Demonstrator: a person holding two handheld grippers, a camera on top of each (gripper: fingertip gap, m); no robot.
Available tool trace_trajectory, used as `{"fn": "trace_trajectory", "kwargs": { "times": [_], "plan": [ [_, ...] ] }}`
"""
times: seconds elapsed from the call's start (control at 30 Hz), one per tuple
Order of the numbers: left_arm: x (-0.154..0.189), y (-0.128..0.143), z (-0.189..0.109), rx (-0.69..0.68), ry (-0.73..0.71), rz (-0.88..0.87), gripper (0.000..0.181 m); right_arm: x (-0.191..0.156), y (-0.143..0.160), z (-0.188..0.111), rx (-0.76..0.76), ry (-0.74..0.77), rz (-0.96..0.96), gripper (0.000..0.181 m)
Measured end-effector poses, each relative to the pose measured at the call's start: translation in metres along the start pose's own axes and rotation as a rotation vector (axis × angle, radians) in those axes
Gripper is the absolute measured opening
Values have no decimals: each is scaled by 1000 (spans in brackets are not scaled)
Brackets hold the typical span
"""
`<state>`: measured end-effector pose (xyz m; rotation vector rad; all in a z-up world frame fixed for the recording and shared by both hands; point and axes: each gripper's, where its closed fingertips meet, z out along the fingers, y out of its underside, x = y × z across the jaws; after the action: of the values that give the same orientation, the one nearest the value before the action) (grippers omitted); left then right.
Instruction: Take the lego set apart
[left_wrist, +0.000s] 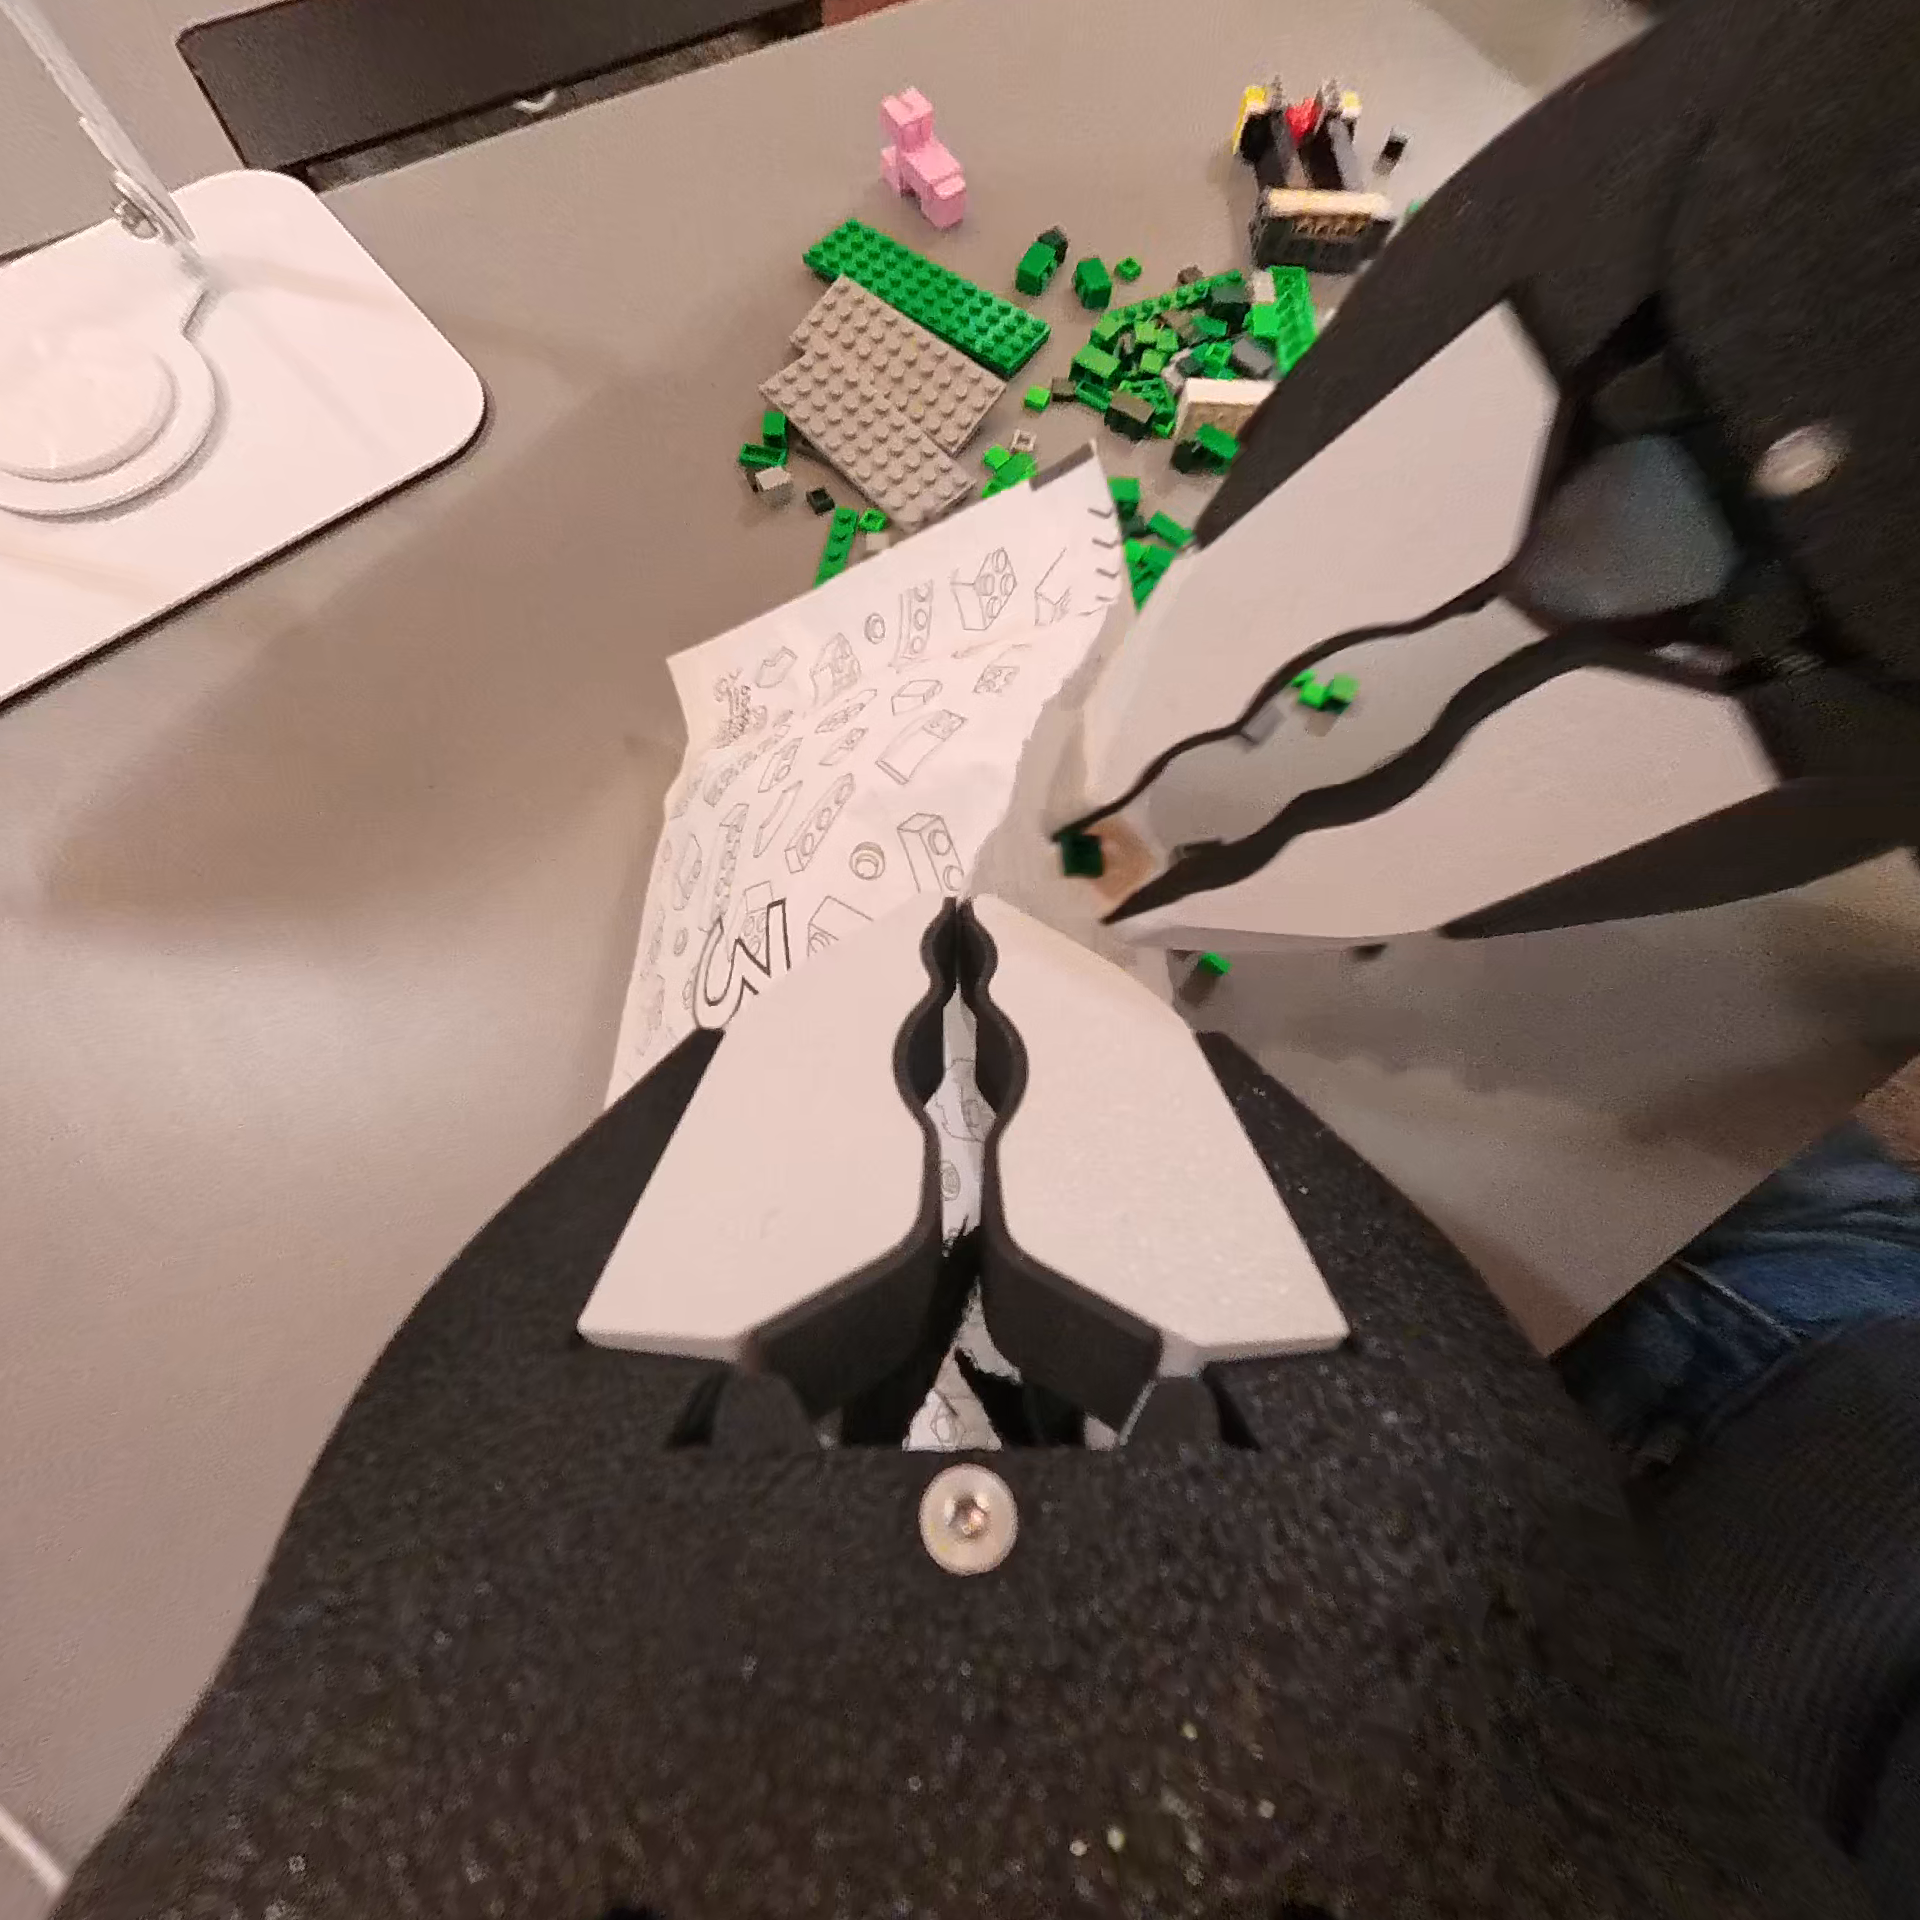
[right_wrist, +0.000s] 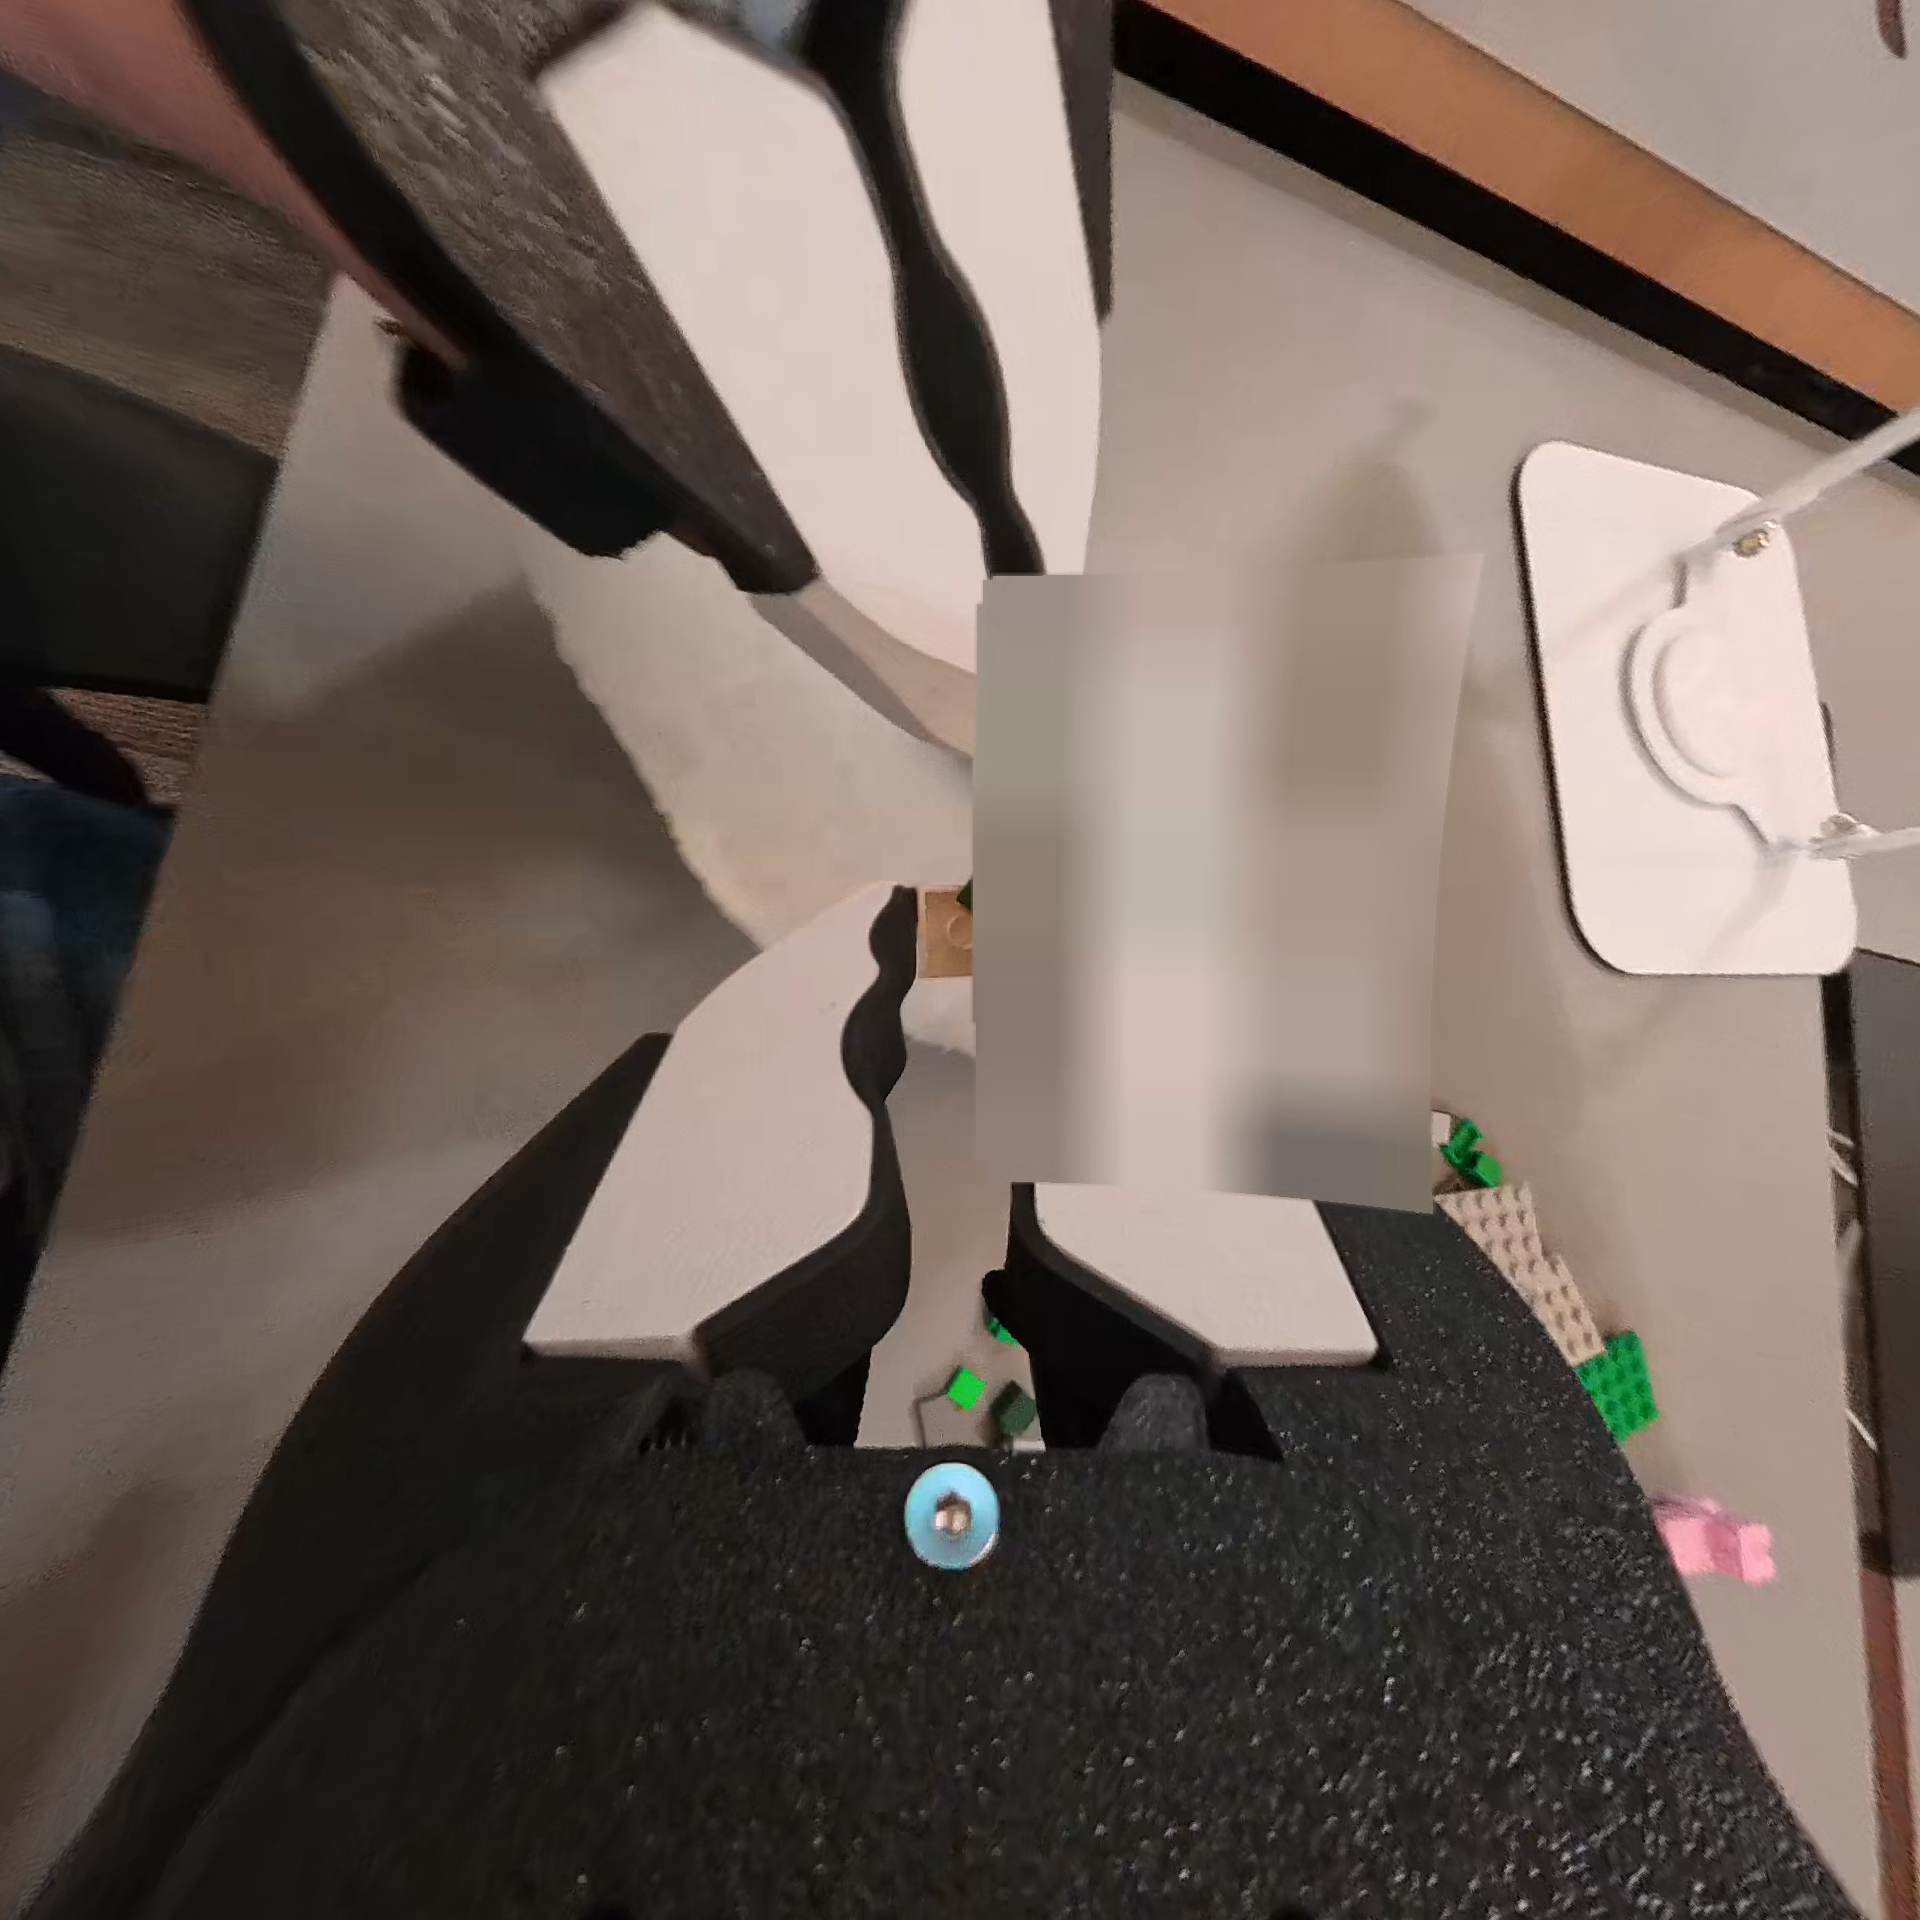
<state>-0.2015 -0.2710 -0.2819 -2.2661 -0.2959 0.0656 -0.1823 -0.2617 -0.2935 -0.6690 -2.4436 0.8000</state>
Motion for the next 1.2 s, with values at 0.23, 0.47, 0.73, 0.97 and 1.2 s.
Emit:
{"fn": "trace_trajectory", "kwargs": {
  "times": [0.23, 0.47, 0.73, 0.97, 1.2],
  "plan": [
    [-1, -6, -5, 49, 32, -28, 0, -2, -1, -10, 76, 53, 43, 38],
    [-11, -8, -6, 64, -18, -18, 0, -26, 91, -41, 54, -18, 292, 40],
    [-8, -5, -2, 47, -11, 4, 0, -53, 138, -25, -41, -75, 291, 38],
    [-6, -4, 0, 40, 10, 5, 0, -59, 137, -21, -66, -109, 239, 23],
    [-3, -2, 3, 27, 18, 14, 0, -58, 138, -22, -74, -87, 213, 23]
  ]
}}
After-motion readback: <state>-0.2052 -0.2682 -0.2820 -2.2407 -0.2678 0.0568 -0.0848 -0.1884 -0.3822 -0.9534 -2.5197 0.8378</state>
